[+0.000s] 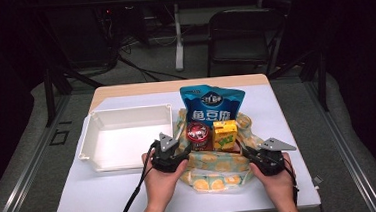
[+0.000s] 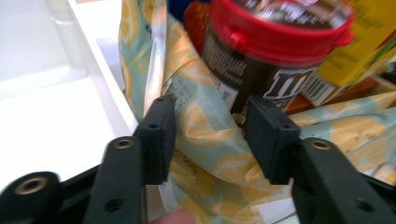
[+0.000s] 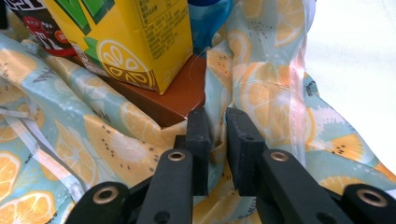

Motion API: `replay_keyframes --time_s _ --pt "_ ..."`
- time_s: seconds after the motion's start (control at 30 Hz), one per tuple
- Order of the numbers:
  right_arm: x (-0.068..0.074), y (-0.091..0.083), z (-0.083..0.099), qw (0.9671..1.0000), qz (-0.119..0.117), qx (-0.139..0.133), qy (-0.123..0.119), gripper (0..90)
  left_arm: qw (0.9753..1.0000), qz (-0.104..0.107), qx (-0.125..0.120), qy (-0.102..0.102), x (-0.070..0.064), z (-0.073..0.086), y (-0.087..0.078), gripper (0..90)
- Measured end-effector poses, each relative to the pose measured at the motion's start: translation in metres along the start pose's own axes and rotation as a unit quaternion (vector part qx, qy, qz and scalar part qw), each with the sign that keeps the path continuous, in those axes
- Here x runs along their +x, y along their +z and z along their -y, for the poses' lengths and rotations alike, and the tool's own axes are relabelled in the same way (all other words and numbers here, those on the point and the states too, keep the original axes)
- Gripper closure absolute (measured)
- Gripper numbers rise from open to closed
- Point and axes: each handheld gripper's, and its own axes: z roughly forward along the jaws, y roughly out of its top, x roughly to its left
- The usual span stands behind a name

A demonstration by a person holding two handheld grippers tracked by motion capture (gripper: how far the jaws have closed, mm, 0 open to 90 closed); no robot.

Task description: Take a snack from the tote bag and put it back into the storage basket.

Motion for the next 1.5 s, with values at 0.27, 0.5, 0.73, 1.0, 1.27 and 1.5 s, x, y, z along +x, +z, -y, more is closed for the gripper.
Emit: replay_keyframes --time_s 0.27,0.5,0.73,1.0,1.27,1.5 --pt "0.002 -0.001 0.0 1.0 0.001 -0.003 -0.003 80.1 0.9999 -0.01 0.01 0.004 -0.002 0.012 0.005 88.7" --pt "0.002 0.001 0.0 1.0 -0.001 -0.007 0.001 80.2 0.9984 -0.036 0.036 -0.023 0.006 0.033 0.02 90.0" --pt "-0.002 0.012 0.001 0.9994 0.017 0.025 0.017 82.2 0.9962 -0.015 0.077 -0.039 0.012 0.035 0.035 90.0" --pt "-0.011 0.008 0.003 0.9982 -0.019 0.039 0.042 72.7 0.9979 0.004 0.053 -0.036 0.014 0.043 0.029 88.5" --pt "-0.021 -0.036 -0.031 0.9965 0.002 -0.082 0.016 62.0 0.9984 0.006 0.052 -0.023 0.011 0.043 0.03 86.9" --pt "-0.037 0.002 -0.073 0.9943 -0.037 -0.096 0.029 47.9 0.9984 0.01 0.049 -0.024 0.012 0.043 0.029 86.8"
